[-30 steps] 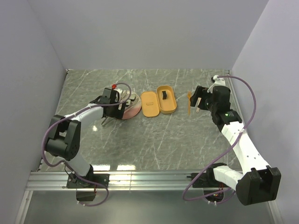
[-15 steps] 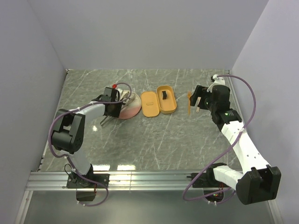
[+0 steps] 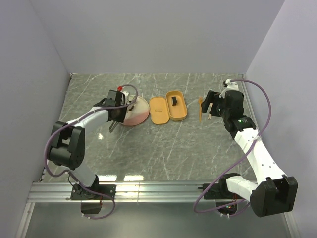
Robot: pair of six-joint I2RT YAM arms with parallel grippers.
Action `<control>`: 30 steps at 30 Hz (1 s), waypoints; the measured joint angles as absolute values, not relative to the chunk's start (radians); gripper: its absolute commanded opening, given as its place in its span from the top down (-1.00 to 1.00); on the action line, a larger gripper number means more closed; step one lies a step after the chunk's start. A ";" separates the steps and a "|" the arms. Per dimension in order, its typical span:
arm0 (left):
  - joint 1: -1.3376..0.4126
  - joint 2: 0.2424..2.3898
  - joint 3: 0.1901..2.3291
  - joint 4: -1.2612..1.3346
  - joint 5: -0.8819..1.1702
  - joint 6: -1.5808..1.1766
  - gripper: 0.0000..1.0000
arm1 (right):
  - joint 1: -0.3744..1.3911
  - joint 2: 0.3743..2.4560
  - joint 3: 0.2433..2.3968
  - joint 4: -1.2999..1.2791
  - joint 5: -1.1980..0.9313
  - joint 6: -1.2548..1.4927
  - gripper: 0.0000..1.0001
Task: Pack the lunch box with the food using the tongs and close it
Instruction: Grab the clamp with the left arm
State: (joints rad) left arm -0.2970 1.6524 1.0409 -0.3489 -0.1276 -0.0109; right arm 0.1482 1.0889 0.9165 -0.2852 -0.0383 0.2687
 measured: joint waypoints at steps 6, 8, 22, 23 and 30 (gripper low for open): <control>-0.297 1.599 1.095 -0.392 -0.128 -0.011 0.09 | 0.149 1.093 0.916 -0.285 -0.038 0.270 -0.72; -0.297 1.593 1.110 -0.402 -0.129 -0.012 0.09 | 0.151 1.094 0.916 -0.285 -0.039 0.270 -0.72; -0.309 1.473 1.149 -0.464 -0.178 -0.047 0.10 | 0.155 1.101 0.916 -0.279 -0.047 0.273 -0.71; -0.313 1.464 1.155 -0.468 -0.182 -0.048 0.10 | 0.155 1.103 0.916 -0.278 -0.047 0.273 -0.71; -0.339 1.437 1.176 -0.485 -0.201 -0.059 0.09 | 0.162 1.114 0.916 -0.277 -0.054 0.273 -0.71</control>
State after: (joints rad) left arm -0.3386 1.4372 1.1759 -0.4847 -0.2008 -0.0593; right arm 0.1619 1.1137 0.9165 -0.2771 -0.0540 0.2726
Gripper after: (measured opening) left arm 0.455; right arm 0.858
